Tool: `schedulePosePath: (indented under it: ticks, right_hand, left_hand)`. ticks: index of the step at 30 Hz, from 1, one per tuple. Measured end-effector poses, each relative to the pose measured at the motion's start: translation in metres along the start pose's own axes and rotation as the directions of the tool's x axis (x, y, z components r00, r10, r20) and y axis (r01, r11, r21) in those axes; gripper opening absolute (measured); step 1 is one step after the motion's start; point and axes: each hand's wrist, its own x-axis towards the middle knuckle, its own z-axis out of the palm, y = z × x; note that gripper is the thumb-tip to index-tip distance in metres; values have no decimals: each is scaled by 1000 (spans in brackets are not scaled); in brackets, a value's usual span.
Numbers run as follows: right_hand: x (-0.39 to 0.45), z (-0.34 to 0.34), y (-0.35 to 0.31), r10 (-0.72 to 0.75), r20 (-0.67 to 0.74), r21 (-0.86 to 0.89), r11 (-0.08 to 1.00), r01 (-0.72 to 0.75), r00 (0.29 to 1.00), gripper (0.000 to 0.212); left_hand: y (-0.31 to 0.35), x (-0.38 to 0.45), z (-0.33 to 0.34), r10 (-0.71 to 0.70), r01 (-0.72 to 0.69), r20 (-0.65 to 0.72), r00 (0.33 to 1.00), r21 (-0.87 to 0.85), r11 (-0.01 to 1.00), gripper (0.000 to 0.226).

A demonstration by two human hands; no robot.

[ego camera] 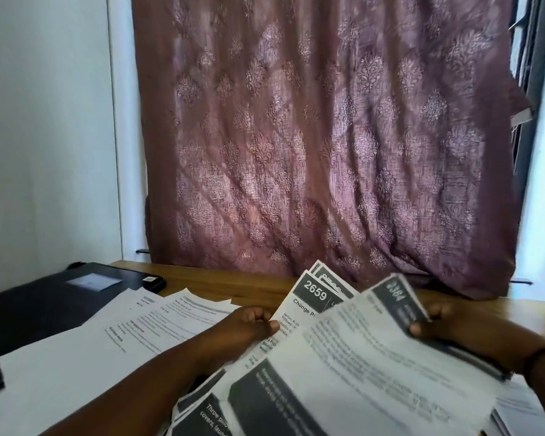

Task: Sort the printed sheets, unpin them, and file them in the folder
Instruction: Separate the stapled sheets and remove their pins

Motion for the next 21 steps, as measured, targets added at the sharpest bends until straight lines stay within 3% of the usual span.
schedulePosePath:
  ticks: [2, 5, 10, 12, 14, 17, 19, 21]
  right_hand:
    - [3, 10, -8, 37, 59, -83, 996, -32, 998, 23]
    - [2, 27, -31, 28, 85, -79, 997, -22, 996, 15]
    - [6, 57, -60, -74, 1, -191, 979, 73, 997, 36]
    - [0, 58, -71, -89, -27, -121, 989, 85, 996, 46]
    - [-1, 56, -78, -144, -159, -40, 990, 139, 977, 53]
    - [7, 44, -67, -189, -351, 139, 958, 251, 917, 38]
    - [8, 37, -58, -148, -281, 182, 962, 204, 948, 42]
    - [8, 35, -50, -142, -203, 115, 979, 168, 969, 10]
  left_hand:
    - [-1, 2, -1, -5, 6, 8, 1000, -27, 1000, 8]
    - [-3, 5, -1, 0, 1, 19, 1000, -37, 999, 10]
    - [-1, -1, -3, 16, -27, 151, 988, 67, 997, 65]
    - [-4, -1, -6, 15, -22, 202, 979, 30, 999, 68]
    - [-3, -1, -6, 23, -22, 195, 981, -10, 1000, 62]
    - [-2, -2, -5, 56, -55, 188, 981, -13, 998, 47]
    - [-2, -2, -5, 58, -55, 187, 981, -17, 998, 46]
    - [-2, -3, -5, 56, -51, 191, 980, -28, 998, 47]
